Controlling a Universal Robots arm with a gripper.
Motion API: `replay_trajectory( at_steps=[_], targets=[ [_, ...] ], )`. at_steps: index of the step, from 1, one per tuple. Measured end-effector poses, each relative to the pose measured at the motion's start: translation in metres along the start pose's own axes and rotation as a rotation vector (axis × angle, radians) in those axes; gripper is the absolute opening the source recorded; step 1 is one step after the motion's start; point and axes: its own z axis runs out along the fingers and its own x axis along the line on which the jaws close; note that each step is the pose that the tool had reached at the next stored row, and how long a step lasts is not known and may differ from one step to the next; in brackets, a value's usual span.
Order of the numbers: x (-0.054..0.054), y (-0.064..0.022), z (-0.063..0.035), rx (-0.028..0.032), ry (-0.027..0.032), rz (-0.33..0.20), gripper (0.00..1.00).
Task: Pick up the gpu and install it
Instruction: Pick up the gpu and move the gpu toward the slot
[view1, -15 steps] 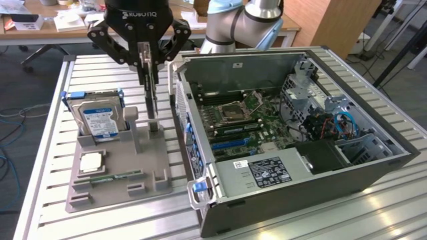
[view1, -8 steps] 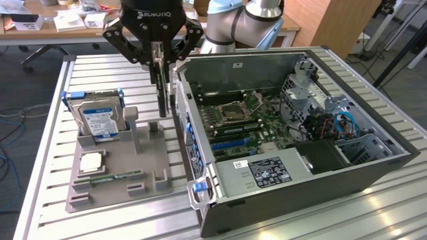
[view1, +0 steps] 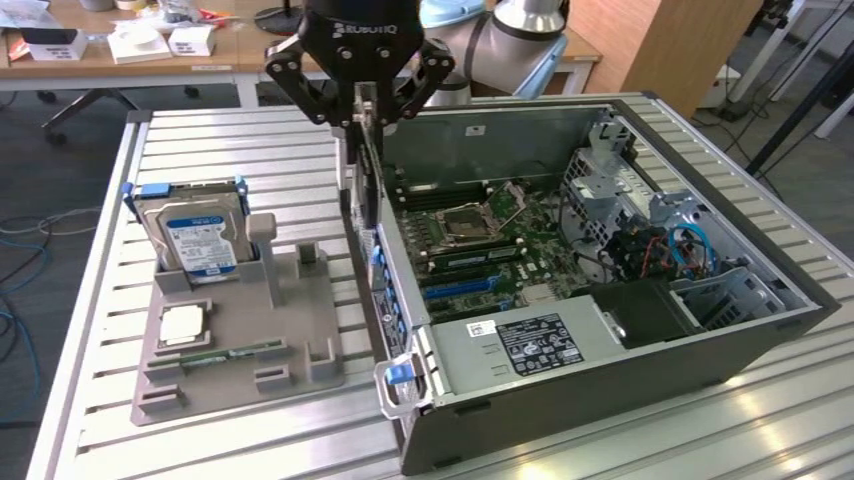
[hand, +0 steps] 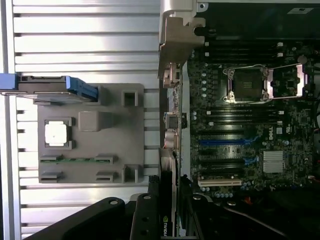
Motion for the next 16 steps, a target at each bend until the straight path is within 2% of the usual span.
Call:
replay_trajectory(
  at_steps=[16],
  targets=[
    [-0.073,0.0017,0.0016,-0.0055,0.0006,0.0,0.26]
  ],
)
